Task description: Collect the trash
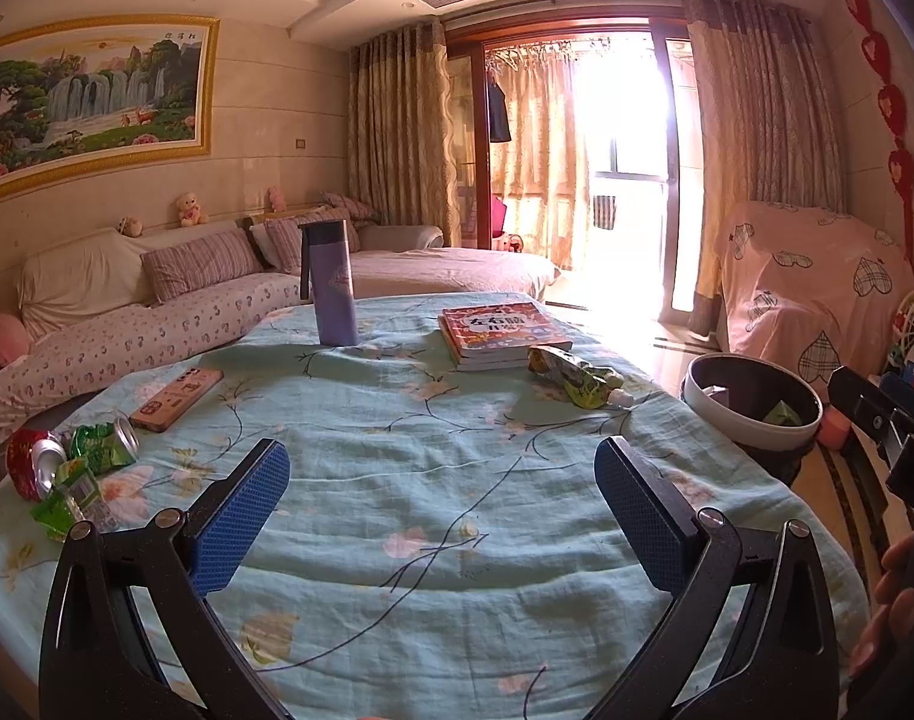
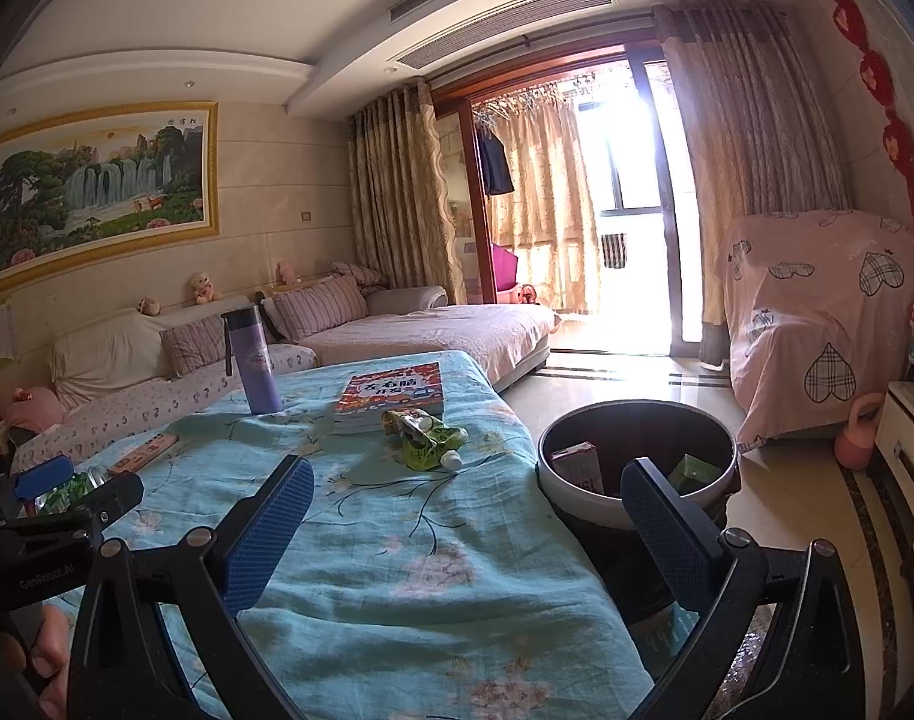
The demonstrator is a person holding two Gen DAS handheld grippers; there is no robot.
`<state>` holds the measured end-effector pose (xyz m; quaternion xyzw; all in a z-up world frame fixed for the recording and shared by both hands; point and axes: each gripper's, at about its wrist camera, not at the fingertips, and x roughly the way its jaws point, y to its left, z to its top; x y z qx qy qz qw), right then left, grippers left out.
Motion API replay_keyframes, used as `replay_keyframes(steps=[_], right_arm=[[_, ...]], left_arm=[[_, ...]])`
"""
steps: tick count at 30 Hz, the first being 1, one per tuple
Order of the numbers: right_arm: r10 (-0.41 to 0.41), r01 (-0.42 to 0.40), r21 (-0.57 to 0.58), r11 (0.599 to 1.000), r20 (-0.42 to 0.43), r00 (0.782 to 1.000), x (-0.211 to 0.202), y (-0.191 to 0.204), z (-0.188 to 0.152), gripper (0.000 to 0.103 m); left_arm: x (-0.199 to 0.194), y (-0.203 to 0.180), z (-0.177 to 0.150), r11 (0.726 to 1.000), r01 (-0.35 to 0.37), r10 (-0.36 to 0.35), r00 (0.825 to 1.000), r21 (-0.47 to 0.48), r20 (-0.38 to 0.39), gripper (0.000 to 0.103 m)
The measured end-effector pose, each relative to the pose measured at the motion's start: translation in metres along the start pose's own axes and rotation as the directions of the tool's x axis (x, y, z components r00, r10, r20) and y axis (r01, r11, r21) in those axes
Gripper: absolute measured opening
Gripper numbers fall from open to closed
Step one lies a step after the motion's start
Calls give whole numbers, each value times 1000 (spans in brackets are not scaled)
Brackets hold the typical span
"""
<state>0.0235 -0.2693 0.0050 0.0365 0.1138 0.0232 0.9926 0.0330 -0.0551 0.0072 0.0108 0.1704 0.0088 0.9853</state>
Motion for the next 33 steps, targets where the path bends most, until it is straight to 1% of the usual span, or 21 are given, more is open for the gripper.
replay_keyframes(steps=[33], right_arm=[[13, -13, -6, 1000, 1, 1000, -4, 0, 1, 103]], left_arm=[[-1, -1, 0, 1000, 1, -1, 1000, 4, 2, 103]])
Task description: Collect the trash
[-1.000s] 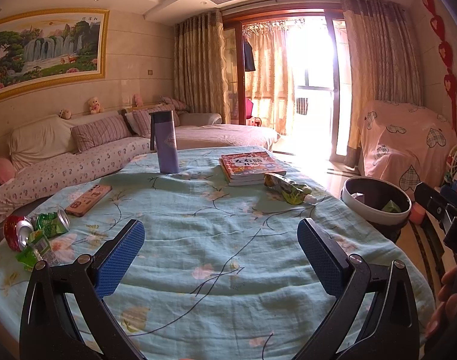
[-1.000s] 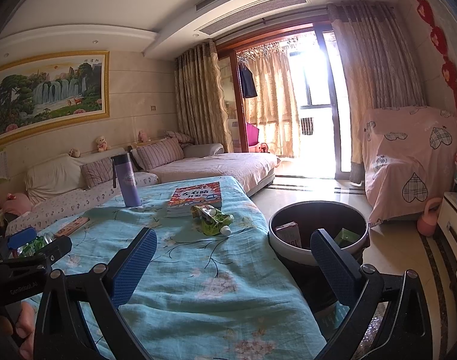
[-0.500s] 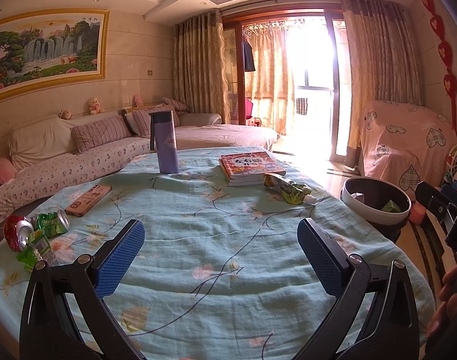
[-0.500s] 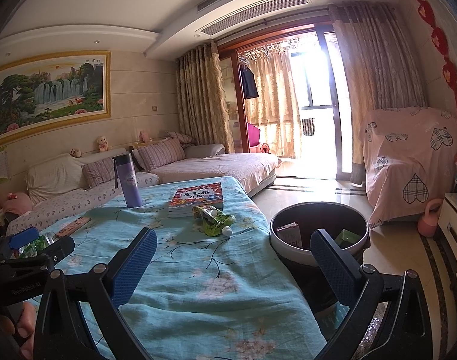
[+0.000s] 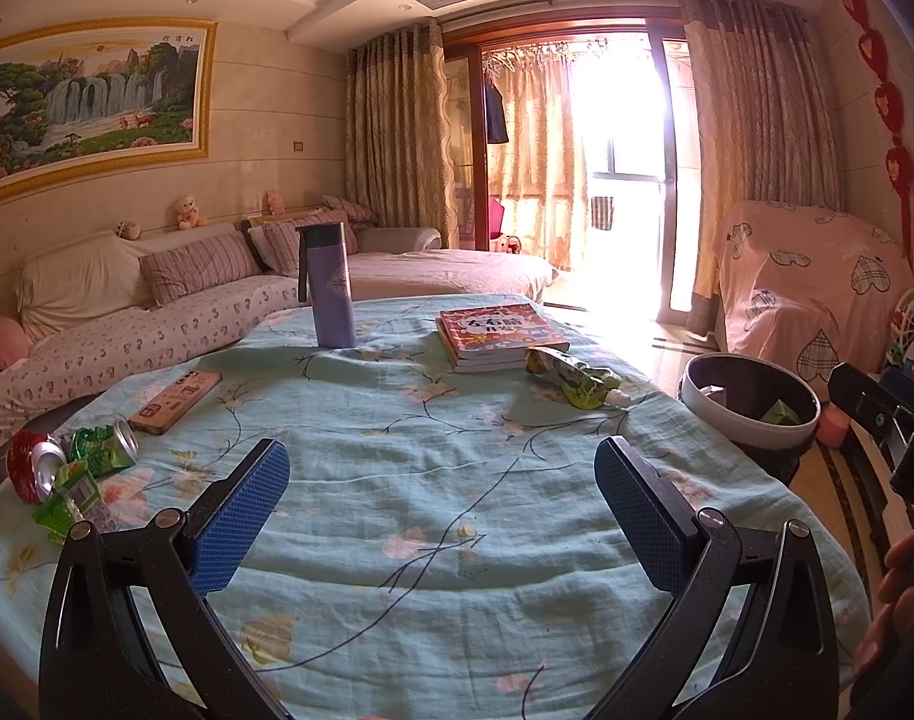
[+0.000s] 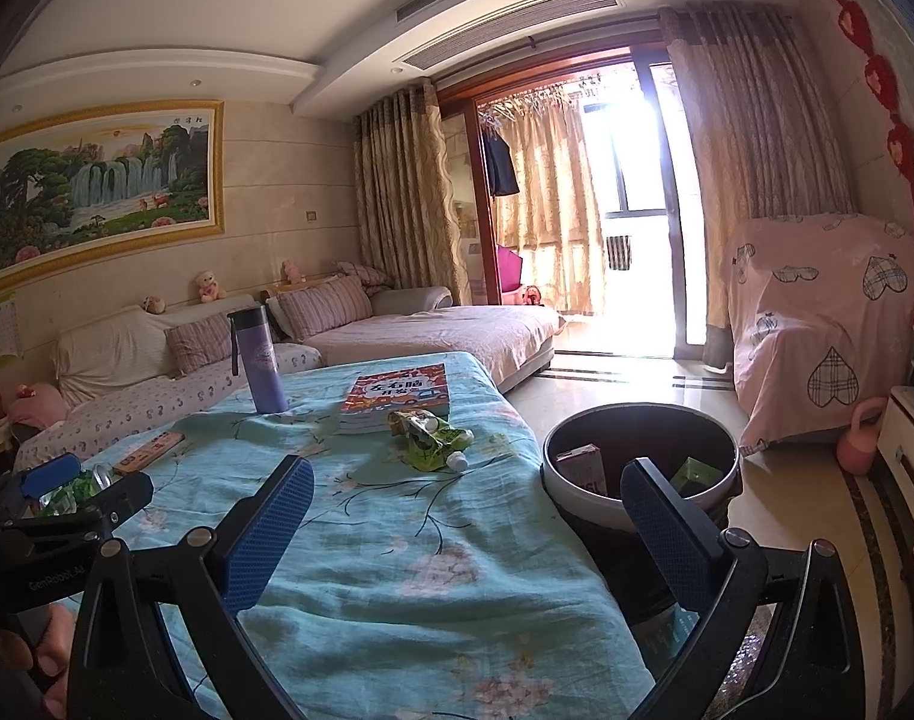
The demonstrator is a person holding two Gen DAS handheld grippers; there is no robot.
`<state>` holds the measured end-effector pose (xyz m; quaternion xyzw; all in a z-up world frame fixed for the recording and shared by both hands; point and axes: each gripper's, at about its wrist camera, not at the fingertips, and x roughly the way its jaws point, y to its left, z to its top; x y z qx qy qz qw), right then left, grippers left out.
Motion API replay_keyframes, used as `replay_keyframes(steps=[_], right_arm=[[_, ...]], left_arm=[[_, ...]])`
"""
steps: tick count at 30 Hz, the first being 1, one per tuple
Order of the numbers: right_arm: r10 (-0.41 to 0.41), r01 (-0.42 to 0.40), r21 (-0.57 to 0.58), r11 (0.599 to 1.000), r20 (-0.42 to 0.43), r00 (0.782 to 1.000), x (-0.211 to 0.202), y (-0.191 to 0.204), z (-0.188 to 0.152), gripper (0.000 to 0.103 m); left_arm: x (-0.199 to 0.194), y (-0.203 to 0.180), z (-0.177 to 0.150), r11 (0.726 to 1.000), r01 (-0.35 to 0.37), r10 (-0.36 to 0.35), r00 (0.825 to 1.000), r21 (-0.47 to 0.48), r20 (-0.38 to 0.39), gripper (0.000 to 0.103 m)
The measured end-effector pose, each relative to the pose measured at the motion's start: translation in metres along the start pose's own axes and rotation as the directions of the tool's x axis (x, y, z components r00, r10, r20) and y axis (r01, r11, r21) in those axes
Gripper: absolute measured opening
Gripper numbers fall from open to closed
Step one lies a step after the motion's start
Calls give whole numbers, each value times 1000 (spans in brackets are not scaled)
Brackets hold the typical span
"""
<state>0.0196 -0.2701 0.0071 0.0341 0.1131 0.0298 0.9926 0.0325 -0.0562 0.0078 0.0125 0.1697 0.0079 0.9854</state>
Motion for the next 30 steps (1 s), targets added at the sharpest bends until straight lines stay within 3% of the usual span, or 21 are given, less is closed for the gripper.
replay_keyframes(steps=[30], right_arm=[[14, -14, 7, 1000, -31, 999, 6, -4, 2, 103]], left_arm=[[13, -3, -1, 1000, 30, -30, 999, 0, -32, 103]])
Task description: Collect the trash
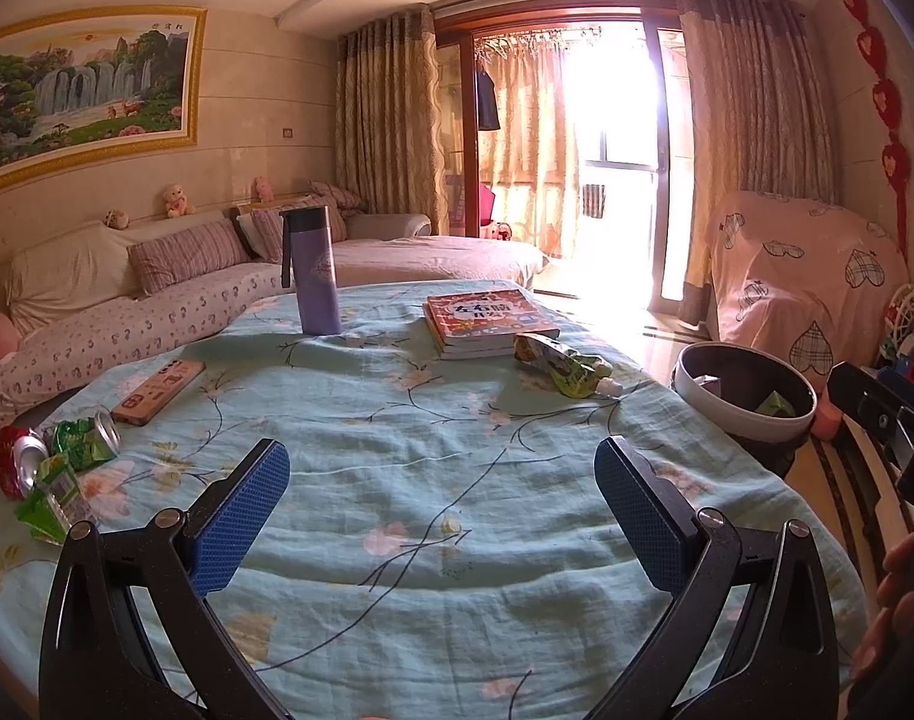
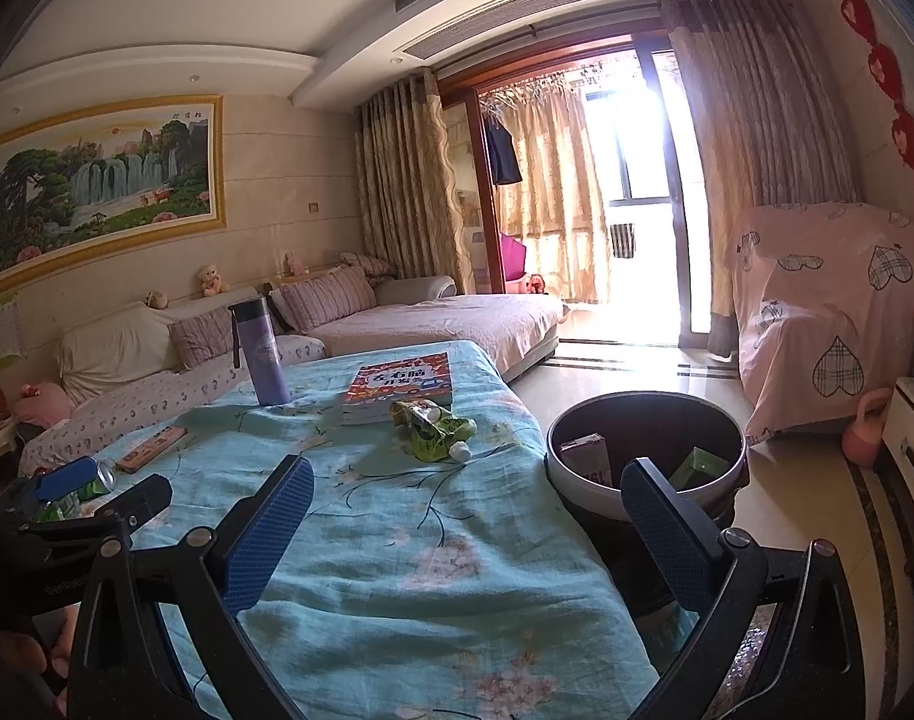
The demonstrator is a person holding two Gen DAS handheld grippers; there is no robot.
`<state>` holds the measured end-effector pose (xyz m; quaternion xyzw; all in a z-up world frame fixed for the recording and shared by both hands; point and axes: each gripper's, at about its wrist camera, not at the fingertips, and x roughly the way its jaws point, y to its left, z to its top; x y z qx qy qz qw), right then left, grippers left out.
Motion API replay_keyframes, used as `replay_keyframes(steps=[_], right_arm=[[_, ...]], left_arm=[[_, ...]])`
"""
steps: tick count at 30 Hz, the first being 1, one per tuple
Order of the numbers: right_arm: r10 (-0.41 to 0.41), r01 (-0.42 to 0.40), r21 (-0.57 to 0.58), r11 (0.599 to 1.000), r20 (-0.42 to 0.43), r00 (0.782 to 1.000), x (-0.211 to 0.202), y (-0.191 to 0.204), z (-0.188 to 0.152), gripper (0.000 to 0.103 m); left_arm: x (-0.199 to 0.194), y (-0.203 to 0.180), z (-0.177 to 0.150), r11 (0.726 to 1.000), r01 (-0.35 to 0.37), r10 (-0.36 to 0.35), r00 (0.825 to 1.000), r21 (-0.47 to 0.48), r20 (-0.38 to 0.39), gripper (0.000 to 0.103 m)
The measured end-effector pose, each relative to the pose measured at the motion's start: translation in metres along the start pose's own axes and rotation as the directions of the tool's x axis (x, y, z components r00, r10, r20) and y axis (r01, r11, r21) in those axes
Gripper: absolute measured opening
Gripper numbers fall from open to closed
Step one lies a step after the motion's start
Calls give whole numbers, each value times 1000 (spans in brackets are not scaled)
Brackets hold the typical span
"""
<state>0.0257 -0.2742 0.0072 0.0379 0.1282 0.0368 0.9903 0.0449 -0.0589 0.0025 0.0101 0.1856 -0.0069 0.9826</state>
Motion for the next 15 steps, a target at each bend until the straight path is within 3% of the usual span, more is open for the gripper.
replay_keyframes(steps=[15], right_arm=[[-5, 5, 2, 1000, -66, 998, 14, 1, -2, 103]], left_arm=[[9, 3, -2, 1000, 21, -22, 998, -11, -52, 103]])
